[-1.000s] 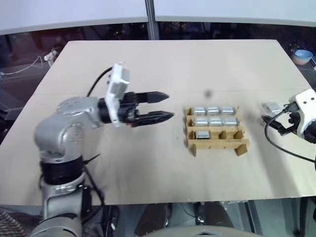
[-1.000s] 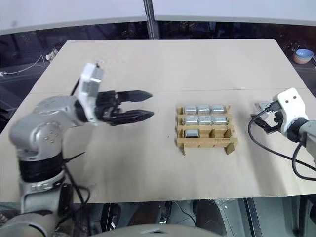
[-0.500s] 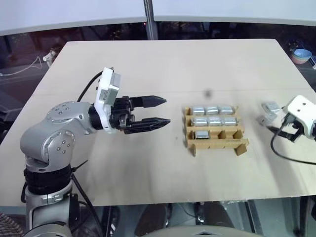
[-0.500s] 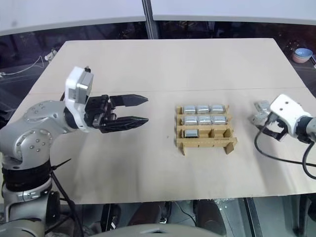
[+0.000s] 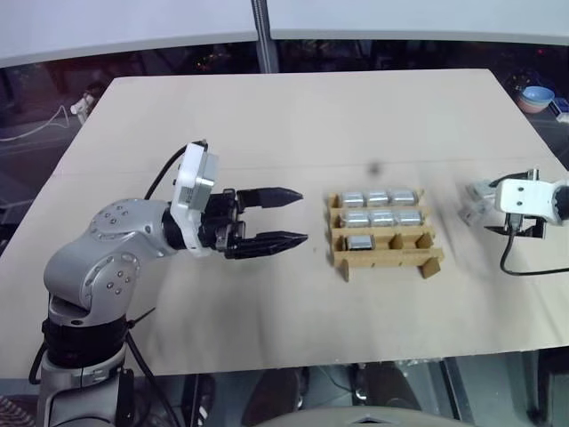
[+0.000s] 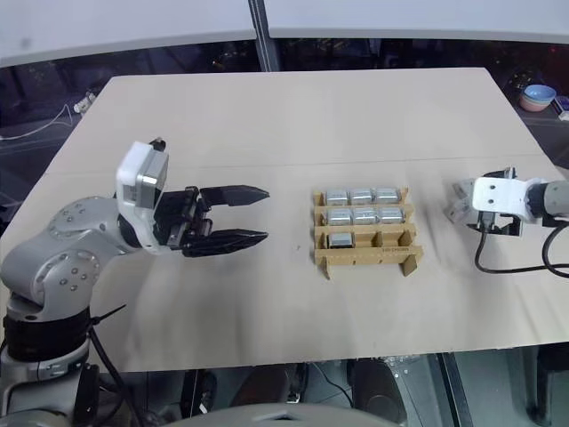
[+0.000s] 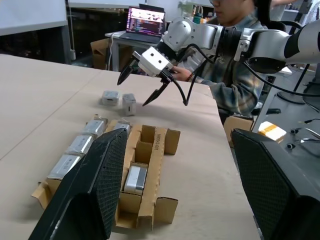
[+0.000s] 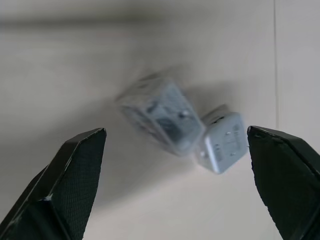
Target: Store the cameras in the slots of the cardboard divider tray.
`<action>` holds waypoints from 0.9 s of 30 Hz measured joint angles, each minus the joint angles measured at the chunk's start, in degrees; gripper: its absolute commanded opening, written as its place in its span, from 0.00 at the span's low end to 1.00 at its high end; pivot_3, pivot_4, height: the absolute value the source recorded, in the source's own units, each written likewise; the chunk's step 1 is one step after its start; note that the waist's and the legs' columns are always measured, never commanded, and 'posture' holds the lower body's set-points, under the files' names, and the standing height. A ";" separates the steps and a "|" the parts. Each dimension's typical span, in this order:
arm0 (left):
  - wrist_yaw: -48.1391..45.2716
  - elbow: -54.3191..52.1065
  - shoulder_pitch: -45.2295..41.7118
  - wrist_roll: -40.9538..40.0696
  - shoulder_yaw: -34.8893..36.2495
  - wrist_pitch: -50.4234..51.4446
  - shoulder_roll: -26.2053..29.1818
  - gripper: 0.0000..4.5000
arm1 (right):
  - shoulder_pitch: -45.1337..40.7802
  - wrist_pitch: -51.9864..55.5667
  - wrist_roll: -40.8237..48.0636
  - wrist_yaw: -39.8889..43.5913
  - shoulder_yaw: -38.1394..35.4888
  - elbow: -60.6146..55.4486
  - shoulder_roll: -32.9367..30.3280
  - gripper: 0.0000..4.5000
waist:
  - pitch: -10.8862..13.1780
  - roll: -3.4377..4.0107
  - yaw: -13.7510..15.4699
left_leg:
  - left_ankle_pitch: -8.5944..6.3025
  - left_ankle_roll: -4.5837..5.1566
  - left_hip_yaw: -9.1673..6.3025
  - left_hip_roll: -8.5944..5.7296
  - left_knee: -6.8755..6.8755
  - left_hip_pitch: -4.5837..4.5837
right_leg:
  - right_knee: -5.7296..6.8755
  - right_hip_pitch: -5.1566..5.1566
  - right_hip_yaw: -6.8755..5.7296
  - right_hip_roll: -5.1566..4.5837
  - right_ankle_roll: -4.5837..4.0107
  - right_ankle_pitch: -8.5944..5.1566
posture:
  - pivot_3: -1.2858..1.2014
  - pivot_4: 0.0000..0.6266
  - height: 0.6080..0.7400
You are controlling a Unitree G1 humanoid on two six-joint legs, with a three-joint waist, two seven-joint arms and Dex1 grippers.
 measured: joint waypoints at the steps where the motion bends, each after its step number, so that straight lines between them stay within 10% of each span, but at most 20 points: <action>1: 0.17 -0.08 0.56 -0.20 0.05 -0.35 0.18 0.76 | -0.89 -1.84 -0.51 0.39 0.55 1.79 0.47 1.00 | 0.00 0.00 -0.04 | 0.00 0.00 0.01 0.00 0.00 0.00 | -0.01 0.00 0.01 0.00 0.00 0.00 | 0.52 0.24 1.00; 22: 0.53 -2.29 5.16 -3.61 0.19 -4.06 3.10 0.76 | -17.17 -19.38 -12.91 0.29 8.91 26.51 6.79 1.00 | 0.03 0.05 -0.18 | 0.00 0.00 0.01 0.00 -0.05 0.02 | -0.02 -0.01 0.02 0.01 -0.01 0.00 | 0.52 0.24 1.00; 27: 1.55 -2.66 5.99 -3.99 0.20 -4.44 3.26 0.77 | -18.48 -20.07 -14.48 0.03 9.60 28.97 7.46 0.53 | 0.03 0.05 -0.20 | 0.00 0.00 0.02 0.00 -0.05 0.02 | -0.02 -0.01 0.03 0.01 -0.01 0.00 | 0.52 0.24 1.00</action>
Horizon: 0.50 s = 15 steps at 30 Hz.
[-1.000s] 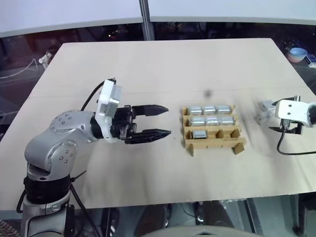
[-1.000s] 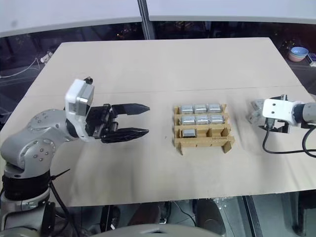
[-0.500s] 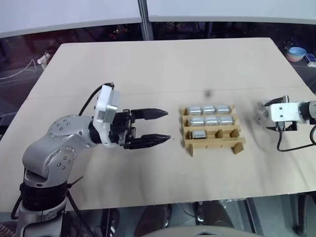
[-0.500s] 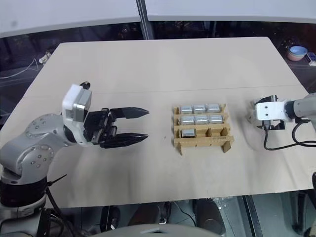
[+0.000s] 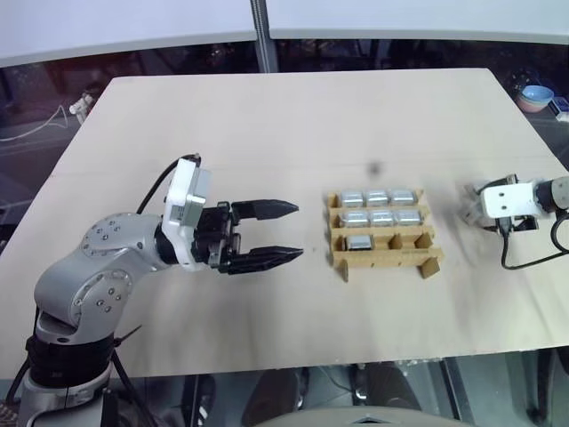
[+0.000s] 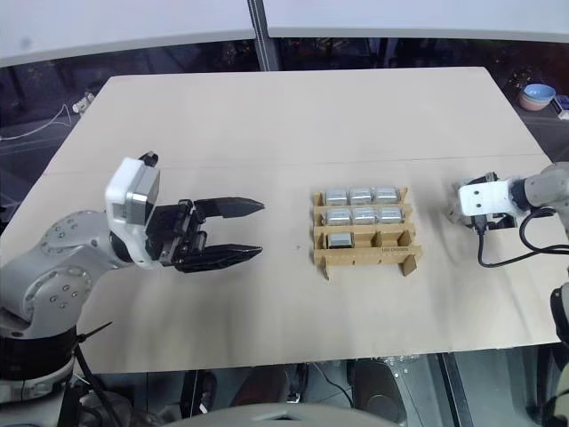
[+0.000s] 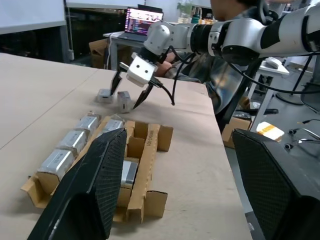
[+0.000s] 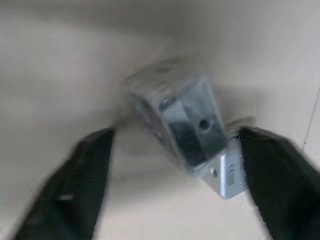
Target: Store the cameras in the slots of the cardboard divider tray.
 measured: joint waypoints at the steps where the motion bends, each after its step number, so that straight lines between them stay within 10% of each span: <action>1: 0.07 -0.18 0.09 -0.15 0.00 -0.12 0.08 0.77 | -0.43 -0.10 -0.01 0.14 -0.01 0.12 0.12 0.41 | 0.00 0.00 -0.02 | 0.00 0.00 0.00 0.00 0.00 0.01 | 0.00 0.00 0.00 0.00 0.00 0.00 | 0.52 0.24 1.00; 4: 0.24 -0.80 0.36 -0.20 0.00 -0.63 0.21 0.77 | -0.92 -0.64 0.17 0.92 -0.15 0.15 -0.03 0.18 | 0.00 -0.01 -0.12 | 0.00 0.00 0.01 0.01 -0.01 0.02 | 0.00 0.01 0.02 0.01 0.00 0.00 | 0.52 0.24 1.00; 11: 1.13 -1.12 1.08 -0.20 -0.05 -1.04 0.33 0.77 | 2.05 5.31 8.30 10.18 -3.59 -6.89 -0.12 0.18 | 0.04 0.06 -0.07 | 0.00 0.00 0.00 0.01 -0.02 -0.01 | -0.01 -0.01 0.02 0.00 0.00 0.00 | 0.52 0.24 1.00; 15: 1.11 -1.13 1.40 -0.20 -0.09 -1.30 0.43 0.77 | 8.66 27.99 20.55 17.17 -10.36 -26.62 -1.86 0.18 | 0.10 0.18 0.22 | 0.00 0.00 -0.08 0.01 -0.02 -0.06 | 0.00 -0.03 -0.04 -0.02 0.00 0.00 | 0.52 0.24 1.00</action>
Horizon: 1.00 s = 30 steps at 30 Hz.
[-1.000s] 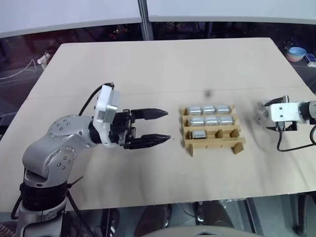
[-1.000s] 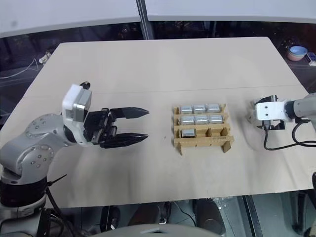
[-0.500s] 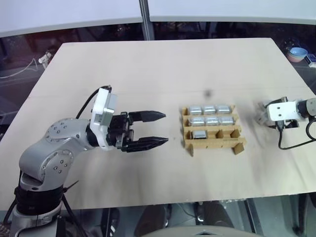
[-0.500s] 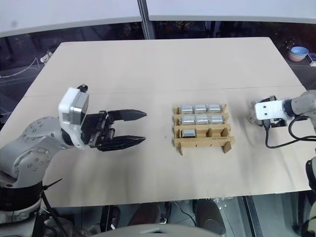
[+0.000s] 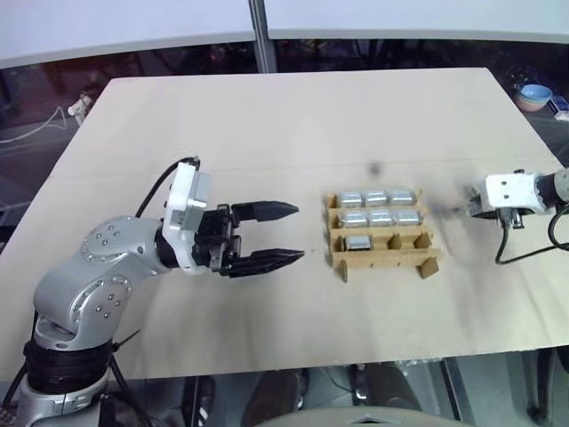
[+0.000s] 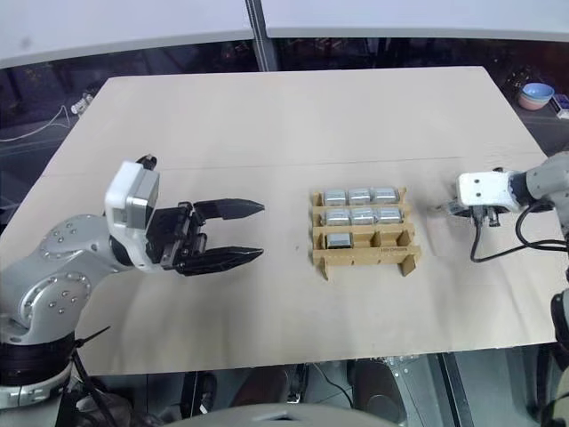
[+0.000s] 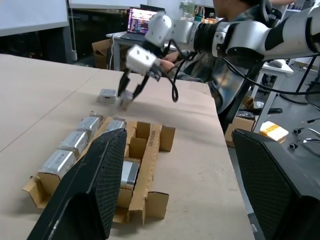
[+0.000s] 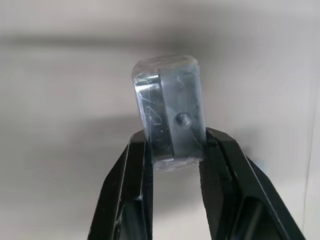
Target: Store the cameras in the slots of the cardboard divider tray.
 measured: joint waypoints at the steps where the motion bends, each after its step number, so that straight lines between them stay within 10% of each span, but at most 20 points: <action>1: -0.01 0.01 0.14 0.00 -0.07 -0.07 0.07 0.77 | 2.77 9.54 4.22 1.62 -1.90 -8.27 -1.48 0.18 | 0.01 0.02 0.05 | 0.00 0.00 -0.02 0.00 0.00 -0.04 | 0.00 -0.04 -0.01 0.00 0.00 0.00 | 0.52 0.24 1.00; 11: -1.25 0.12 2.41 -0.04 0.04 -0.39 1.32 0.77 | 11.77 53.91 22.94 -6.78 -3.34 -55.17 0.98 0.18 | 0.06 0.04 0.81 | -0.01 0.01 -0.08 -0.04 -0.05 -0.10 | -0.06 -0.06 -0.08 -0.06 0.00 -0.01 | 0.52 0.24 1.00; 30: -1.23 -0.19 4.22 -0.03 0.07 -0.89 1.93 0.77 | 13.09 47.55 13.79 -9.49 6.71 -53.34 -0.68 0.18 | 0.08 0.00 1.27 | -0.01 0.01 -0.08 -0.03 -0.08 -0.09 | -0.11 -0.07 -0.11 -0.06 0.00 -0.01 | 0.52 0.24 1.00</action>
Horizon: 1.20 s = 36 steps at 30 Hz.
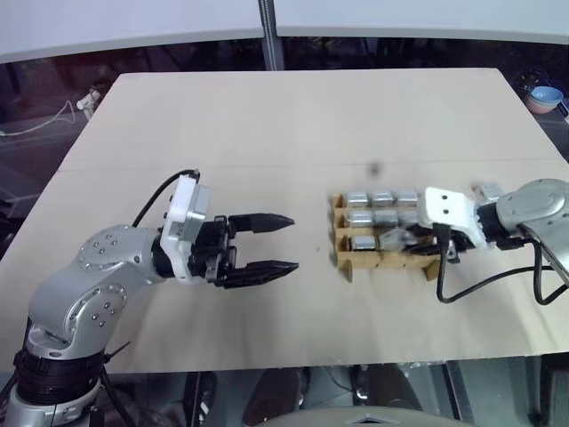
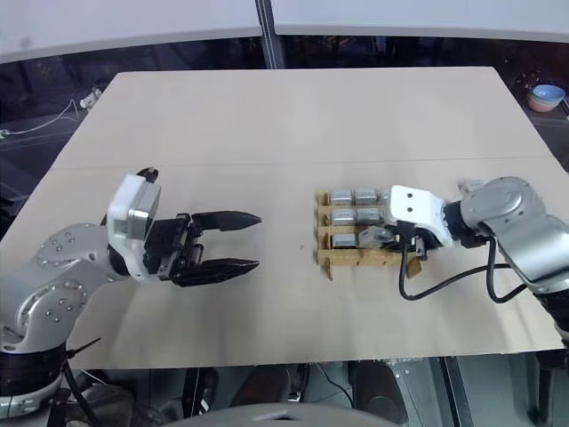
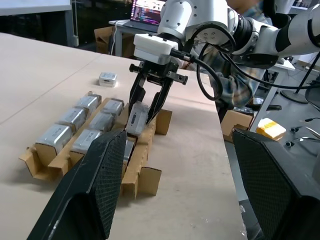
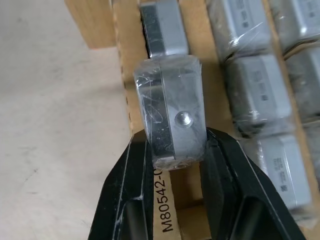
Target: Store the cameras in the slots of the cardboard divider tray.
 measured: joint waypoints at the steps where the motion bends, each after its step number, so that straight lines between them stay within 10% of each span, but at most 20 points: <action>1: 0.00 -0.03 0.15 0.00 0.01 -0.05 0.00 0.77 | -0.18 -0.53 -0.70 0.13 0.52 0.49 0.03 0.18 | 0.01 -0.01 0.02 | 0.00 0.00 -0.01 0.00 0.00 0.00 | -0.01 0.00 -0.01 0.00 0.00 0.00 | 0.52 0.24 1.00; 14: -1.28 -0.48 2.52 -0.07 1.70 -1.15 1.23 0.77 | -2.33 -5.43 -5.76 3.28 3.38 2.49 0.11 0.18 | 0.00 -0.03 0.11 | 0.00 0.00 -0.03 0.00 0.00 0.01 | -0.05 0.04 -0.04 -0.01 0.00 0.00 | 0.52 0.24 1.00; 22: -1.56 -0.48 2.96 -0.11 1.76 -1.25 1.98 0.77 | -2.98 -1.66 -5.55 3.14 3.01 2.72 1.45 0.96 | 0.02 -0.04 0.01 | 0.00 0.00 -0.05 0.00 -0.03 0.01 | -0.07 0.04 -0.04 0.00 0.00 0.00 | 0.52 0.24 1.00; 31: 0.19 -0.49 0.94 -1.38 1.69 -1.12 1.54 0.77 | -2.26 10.96 2.93 -2.07 -10.47 0.46 2.19 0.96 | 0.04 -0.04 0.10 | 0.00 0.00 -0.03 0.00 -0.06 -0.01 | -0.09 0.01 -0.02 -0.01 0.00 0.00 | 0.52 0.24 1.00; 36: 5.78 -0.90 -1.69 -4.53 1.69 0.19 -0.49 0.77 | -5.07 19.03 3.01 -18.84 -24.83 8.70 7.91 0.96 | 0.02 -0.08 0.14 | 0.00 -0.01 -0.03 -0.01 -0.13 0.00 | -0.11 0.01 -0.01 -0.01 0.00 0.00 | 0.52 0.24 1.00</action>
